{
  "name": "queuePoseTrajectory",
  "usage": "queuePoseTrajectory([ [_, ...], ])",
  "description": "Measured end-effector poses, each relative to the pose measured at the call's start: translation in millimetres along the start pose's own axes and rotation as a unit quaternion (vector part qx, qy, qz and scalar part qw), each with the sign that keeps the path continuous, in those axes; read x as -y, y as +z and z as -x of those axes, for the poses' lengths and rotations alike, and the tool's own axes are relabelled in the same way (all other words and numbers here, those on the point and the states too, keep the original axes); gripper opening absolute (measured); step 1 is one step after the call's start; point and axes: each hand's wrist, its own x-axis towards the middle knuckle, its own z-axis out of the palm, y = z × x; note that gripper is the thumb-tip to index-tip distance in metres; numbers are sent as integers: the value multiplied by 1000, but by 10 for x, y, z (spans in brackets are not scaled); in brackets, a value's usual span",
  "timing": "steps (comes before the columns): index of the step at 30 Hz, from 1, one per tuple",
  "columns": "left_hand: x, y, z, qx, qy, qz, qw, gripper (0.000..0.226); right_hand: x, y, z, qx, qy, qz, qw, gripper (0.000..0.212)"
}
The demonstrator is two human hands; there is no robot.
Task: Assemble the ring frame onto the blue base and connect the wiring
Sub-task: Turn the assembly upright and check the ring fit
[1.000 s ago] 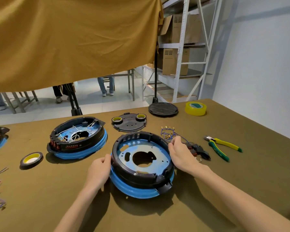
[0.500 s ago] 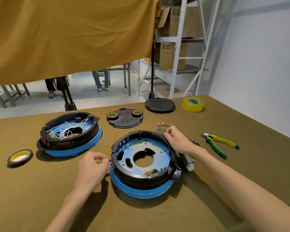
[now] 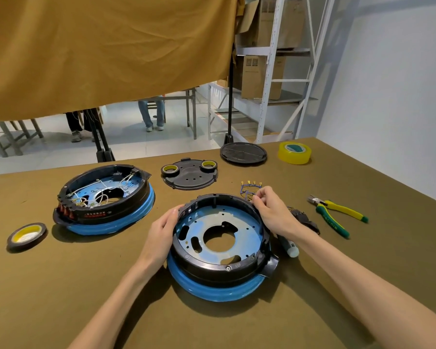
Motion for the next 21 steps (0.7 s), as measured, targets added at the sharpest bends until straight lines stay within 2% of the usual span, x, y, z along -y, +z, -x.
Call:
queuePoseTrajectory([
  [5,45,18,-19,-37,16,9,999,35,10,34,-16,-12,-19,-1,1000,13],
  [11,47,74,-37,-29,-13,31,999,64,-38,20,-15,-5,-3,-33,999,14],
  [21,55,96,-52,-48,-14,46,998,68,-6,55,13,-25,2,-41,999,15],
])
